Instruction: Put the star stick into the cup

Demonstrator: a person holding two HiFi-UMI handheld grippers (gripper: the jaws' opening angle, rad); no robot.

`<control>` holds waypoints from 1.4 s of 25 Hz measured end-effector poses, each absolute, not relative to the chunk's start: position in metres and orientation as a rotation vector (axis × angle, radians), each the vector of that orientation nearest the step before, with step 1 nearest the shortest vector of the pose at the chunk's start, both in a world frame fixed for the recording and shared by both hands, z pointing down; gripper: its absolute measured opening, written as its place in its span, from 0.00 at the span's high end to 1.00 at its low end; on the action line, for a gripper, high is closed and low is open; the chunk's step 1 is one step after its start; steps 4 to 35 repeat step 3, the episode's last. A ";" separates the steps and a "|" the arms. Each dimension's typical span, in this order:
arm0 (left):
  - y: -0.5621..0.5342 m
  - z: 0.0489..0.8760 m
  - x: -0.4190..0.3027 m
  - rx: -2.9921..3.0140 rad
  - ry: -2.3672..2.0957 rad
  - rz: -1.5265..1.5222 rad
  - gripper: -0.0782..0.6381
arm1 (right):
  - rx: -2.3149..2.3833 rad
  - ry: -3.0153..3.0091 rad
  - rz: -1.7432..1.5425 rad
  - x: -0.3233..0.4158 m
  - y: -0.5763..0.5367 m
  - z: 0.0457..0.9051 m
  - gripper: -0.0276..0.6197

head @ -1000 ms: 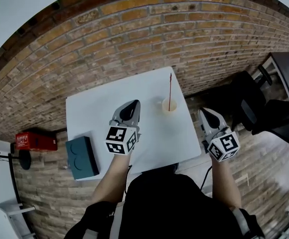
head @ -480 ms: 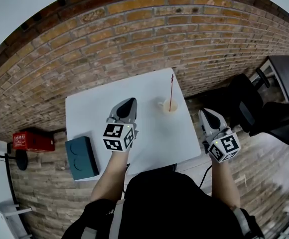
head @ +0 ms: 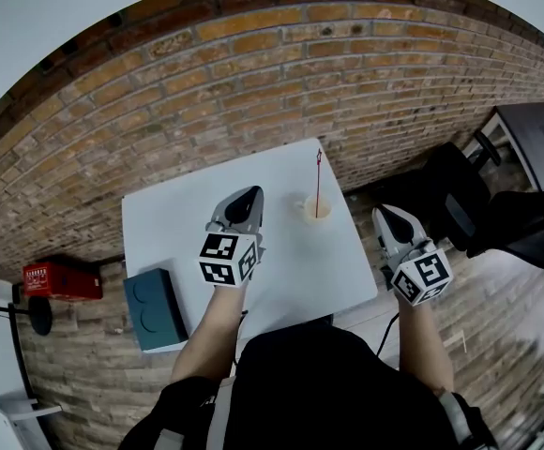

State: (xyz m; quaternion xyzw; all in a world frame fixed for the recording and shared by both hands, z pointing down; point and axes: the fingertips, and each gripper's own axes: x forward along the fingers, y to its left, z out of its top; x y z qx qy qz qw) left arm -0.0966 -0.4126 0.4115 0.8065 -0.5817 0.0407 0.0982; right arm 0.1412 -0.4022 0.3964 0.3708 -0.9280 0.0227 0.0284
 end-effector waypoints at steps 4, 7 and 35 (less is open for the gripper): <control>-0.413 0.413 -0.096 2.387 -1.714 0.122 0.88 | 1.126 -2.863 0.075 0.137 -0.401 0.398 0.96; -0.413 0.413 -0.096 2.387 -1.714 0.122 0.88 | 1.126 -2.863 0.075 0.137 -0.401 0.398 0.96; -0.413 0.413 -0.096 2.387 -1.714 0.122 0.88 | 1.126 -2.863 0.075 0.137 -0.401 0.398 0.96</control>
